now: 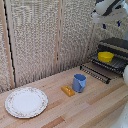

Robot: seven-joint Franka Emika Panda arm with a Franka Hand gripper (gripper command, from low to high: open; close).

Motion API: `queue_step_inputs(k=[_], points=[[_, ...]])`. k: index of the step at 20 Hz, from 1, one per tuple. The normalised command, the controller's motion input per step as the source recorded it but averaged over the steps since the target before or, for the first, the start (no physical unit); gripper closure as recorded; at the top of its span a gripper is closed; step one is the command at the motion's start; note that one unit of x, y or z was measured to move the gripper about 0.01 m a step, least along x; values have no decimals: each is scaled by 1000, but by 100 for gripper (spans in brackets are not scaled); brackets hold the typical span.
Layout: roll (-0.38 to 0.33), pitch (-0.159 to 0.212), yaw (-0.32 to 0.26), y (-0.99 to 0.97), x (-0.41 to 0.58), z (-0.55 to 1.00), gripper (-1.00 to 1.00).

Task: Please reach out your grabber to the yellow dish. Tenderly grip the yellow dish using your grabber. Set the yellow dish on the baking sheet. Posit your grabber on the rim of the baking sheet carrying the yellow dish. Mindfully slide the baking sheet with the yellow dish into the oven. Let go of your grabber's hold on the baking sheet's edge when it is entirely in the oven.

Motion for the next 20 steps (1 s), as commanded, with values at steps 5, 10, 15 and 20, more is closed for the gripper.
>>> queue_step_inputs(k=[5,10,15,20], points=[[-262,220,215,59,-123,-231,-100],[-209,243,245,1,-158,-192,-100],[-193,244,255,1,-137,-214,-100],[-217,209,268,0,-90,-321,-100]])
